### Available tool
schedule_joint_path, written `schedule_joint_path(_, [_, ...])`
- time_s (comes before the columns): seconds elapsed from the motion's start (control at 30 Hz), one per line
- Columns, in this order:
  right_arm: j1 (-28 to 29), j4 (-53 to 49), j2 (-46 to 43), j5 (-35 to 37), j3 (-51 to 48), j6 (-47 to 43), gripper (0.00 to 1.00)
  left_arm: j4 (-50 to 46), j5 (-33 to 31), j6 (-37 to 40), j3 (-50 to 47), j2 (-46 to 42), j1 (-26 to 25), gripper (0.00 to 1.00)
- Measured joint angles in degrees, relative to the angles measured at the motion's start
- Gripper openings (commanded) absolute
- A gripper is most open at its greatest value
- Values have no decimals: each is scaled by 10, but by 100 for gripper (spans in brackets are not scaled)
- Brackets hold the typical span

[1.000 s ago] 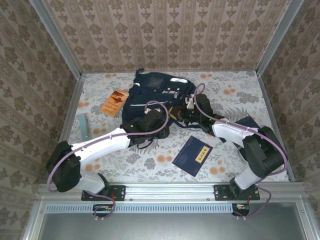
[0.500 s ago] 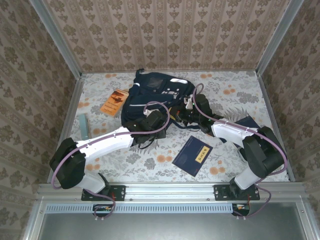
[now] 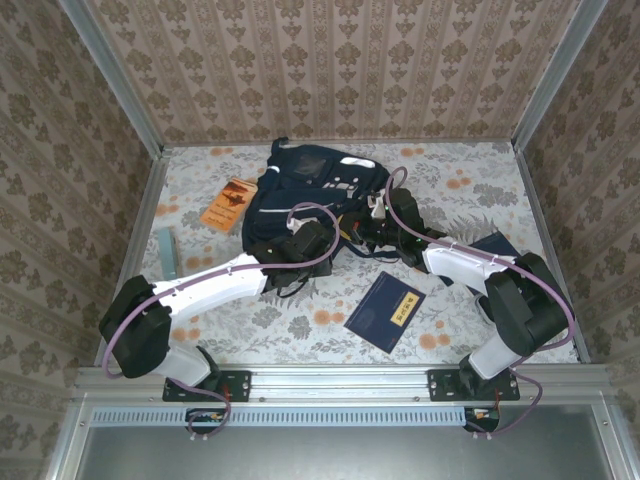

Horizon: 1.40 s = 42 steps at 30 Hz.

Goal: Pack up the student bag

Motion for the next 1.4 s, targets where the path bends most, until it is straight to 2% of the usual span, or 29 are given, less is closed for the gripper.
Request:
schedule_joint_path(0.2, [3, 0, 0, 0, 1, 0, 0, -18, -23, 0, 13, 11, -7, 36])
schedule_joint_path(0.3, [3, -4, 0, 0, 3, 0, 0, -35, -42, -1, 26, 24, -14, 34])
schedule_joint_path(0.73, [10, -35, 0, 12, 8, -22, 0, -67, -77, -16, 29, 28, -16, 0])
schedule_joint_path(1.13, [2, -140, -32, 82, 12, -91, 0, -92, -78, -11, -4, -33, -5, 0])
schedule_joint_path(1.4, [-34, -198, -49, 108, 11, -141, 0, -89, -67, 9, -63, -80, 53, 0])
